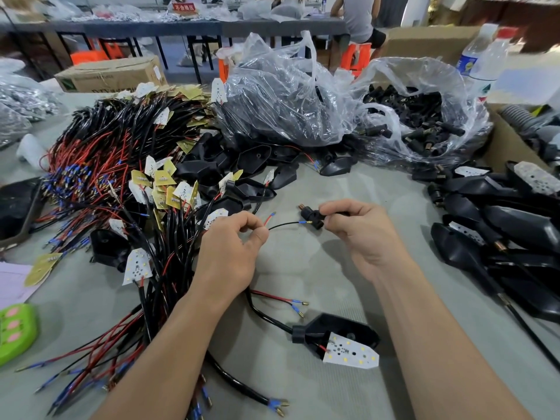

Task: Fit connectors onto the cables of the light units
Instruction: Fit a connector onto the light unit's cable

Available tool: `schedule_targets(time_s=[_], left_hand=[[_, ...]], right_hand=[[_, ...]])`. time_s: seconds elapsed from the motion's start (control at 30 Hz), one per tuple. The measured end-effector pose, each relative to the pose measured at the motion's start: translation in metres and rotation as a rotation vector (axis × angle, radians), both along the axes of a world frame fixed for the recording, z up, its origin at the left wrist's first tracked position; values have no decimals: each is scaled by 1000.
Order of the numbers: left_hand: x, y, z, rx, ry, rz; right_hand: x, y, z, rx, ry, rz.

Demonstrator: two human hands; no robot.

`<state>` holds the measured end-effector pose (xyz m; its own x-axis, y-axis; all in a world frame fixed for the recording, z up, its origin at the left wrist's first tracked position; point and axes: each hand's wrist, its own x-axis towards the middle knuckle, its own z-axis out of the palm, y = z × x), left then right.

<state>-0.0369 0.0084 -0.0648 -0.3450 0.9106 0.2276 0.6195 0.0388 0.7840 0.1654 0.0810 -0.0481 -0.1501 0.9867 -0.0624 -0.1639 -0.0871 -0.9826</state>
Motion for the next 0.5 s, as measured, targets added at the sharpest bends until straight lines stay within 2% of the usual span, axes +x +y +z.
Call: schedule_targets(time_s=[0.13, 0.27, 0.5], left_hand=[[1, -1, 1, 4, 3, 6], [2, -1, 2, -2, 15, 4], [6, -5, 7, 22, 79, 28]], right_hand=[[3, 1, -1, 33, -48, -24], [-1, -2, -2, 80, -95, 55], [0, -3, 2, 55, -48, 69]])
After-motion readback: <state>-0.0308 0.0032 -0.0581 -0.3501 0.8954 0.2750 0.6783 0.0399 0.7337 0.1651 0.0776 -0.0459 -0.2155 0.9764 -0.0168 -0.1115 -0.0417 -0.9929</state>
